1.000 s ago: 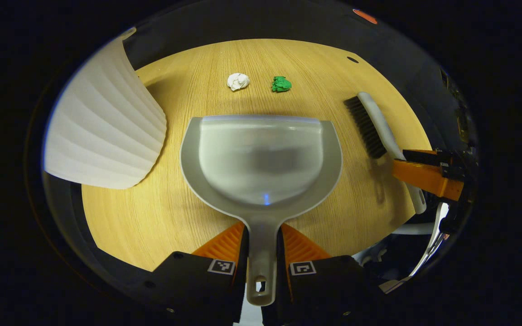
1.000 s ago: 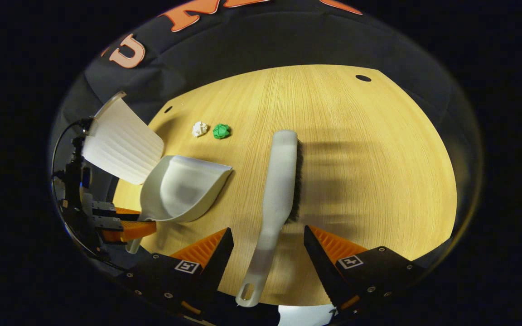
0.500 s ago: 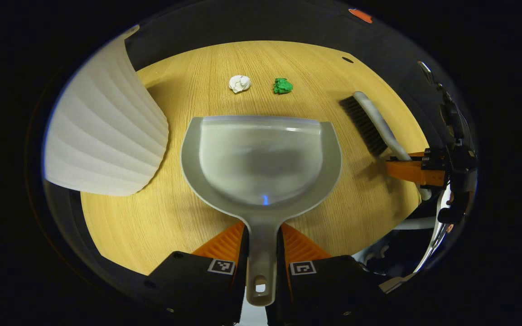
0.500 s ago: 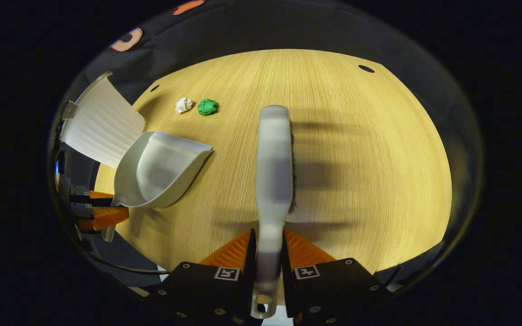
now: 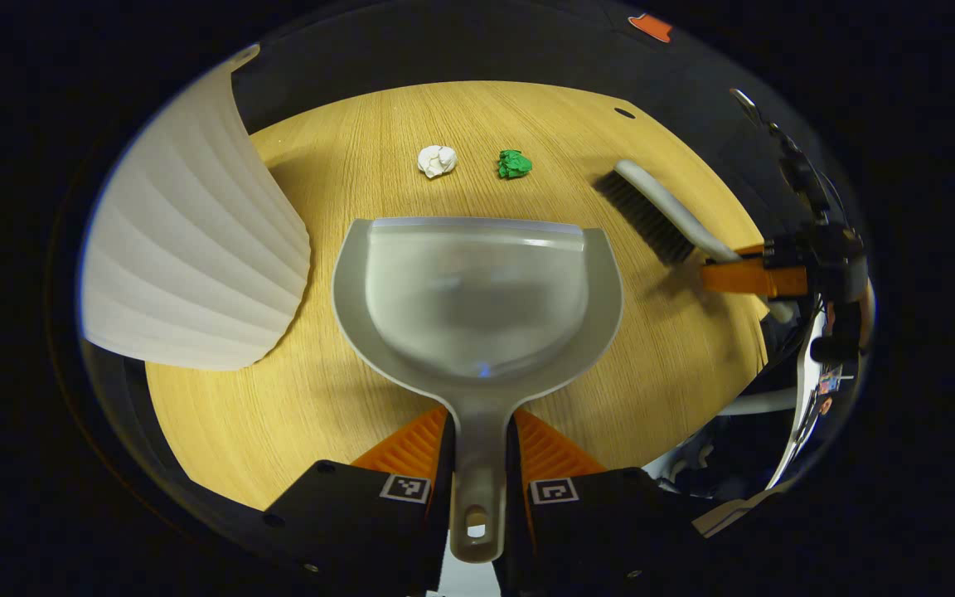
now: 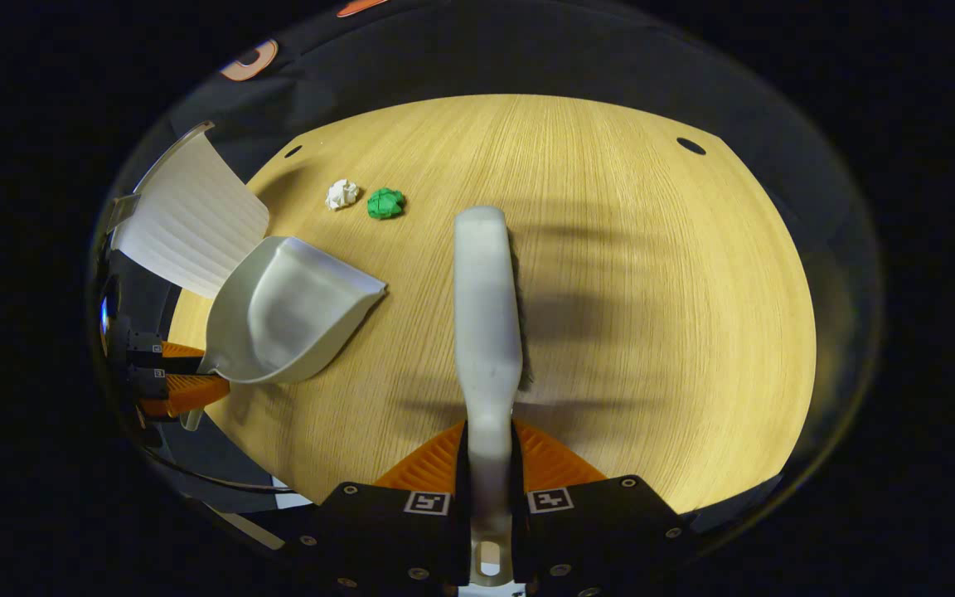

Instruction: Pick up the small broom and dustpan from the desktop, sweep the trash into the dustpan with the broom, and then empty the trash into the garbage bin.

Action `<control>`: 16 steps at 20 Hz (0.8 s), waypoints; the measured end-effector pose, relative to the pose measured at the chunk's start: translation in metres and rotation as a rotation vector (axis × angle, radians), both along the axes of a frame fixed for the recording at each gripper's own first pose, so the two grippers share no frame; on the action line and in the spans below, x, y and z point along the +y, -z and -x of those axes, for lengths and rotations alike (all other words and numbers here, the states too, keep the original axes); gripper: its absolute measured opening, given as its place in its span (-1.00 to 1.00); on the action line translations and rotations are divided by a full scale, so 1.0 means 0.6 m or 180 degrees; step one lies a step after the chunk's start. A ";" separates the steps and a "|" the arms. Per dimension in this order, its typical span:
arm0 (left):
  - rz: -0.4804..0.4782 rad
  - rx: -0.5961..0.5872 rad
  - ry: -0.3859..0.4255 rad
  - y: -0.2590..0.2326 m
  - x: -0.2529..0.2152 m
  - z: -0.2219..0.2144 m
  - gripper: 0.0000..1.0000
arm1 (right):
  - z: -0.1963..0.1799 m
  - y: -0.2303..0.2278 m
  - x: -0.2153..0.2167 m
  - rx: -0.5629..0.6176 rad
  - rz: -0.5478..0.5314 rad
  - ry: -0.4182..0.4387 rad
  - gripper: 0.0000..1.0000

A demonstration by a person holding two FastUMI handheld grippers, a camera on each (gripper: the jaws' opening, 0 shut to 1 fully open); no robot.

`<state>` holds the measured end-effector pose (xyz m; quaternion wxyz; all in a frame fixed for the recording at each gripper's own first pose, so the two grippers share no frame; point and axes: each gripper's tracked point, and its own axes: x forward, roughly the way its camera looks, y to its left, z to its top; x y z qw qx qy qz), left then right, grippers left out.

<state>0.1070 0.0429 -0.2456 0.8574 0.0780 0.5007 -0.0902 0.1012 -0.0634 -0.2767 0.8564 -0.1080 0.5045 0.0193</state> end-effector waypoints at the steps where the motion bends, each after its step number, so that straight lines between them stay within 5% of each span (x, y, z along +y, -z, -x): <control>1: -0.0009 -0.0019 0.0025 0.000 0.003 0.000 -0.41 | -0.020 -0.008 0.003 -0.0039 0.0010 -0.0041 -0.63; 11: -0.0064 -0.0032 0.0337 0.001 0.031 -0.006 -0.41 | -0.256 -0.035 0.096 -0.0262 0.0154 -0.0752 -0.65; 16: -0.0081 -0.0035 0.0461 0.000 0.043 -0.012 -0.41 | -0.314 -0.014 0.162 -0.0177 0.0035 -0.1234 -0.65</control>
